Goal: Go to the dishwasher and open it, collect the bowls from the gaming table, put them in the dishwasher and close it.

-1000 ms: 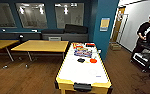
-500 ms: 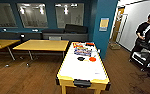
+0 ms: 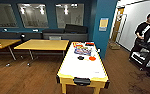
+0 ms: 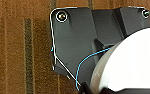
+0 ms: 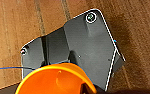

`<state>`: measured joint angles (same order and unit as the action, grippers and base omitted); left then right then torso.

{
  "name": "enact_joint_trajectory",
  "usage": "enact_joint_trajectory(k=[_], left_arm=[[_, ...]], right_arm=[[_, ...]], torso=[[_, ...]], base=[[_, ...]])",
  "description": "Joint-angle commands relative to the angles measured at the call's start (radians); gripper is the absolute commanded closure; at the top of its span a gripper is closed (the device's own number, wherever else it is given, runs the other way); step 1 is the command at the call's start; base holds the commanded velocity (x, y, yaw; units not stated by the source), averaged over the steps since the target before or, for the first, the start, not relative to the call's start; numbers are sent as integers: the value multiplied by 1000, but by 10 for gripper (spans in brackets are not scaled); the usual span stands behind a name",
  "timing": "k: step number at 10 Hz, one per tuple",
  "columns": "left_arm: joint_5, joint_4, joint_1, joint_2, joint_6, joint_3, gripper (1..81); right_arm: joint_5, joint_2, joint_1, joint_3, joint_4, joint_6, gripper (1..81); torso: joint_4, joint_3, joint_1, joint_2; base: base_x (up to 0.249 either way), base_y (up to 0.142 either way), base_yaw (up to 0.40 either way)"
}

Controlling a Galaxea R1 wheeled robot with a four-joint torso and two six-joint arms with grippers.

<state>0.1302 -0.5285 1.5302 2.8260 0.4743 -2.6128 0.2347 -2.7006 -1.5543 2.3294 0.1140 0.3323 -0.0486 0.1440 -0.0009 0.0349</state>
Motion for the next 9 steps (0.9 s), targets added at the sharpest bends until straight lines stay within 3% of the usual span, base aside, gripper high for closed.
enact_joint_trajectory(k=[1,9], left_arm=[[-34,-15,-40,-17,-2,-3,811],[-32,-11,-28,-15,1,-4,811]], right_arm=[[-40,22,42,-3,18,-6,811],[-40,5,39,-1,24,-4,811]], torso=[[0,0,1,0],[0,0,1,0]], base=[[0,0,0],[0,0,0]])
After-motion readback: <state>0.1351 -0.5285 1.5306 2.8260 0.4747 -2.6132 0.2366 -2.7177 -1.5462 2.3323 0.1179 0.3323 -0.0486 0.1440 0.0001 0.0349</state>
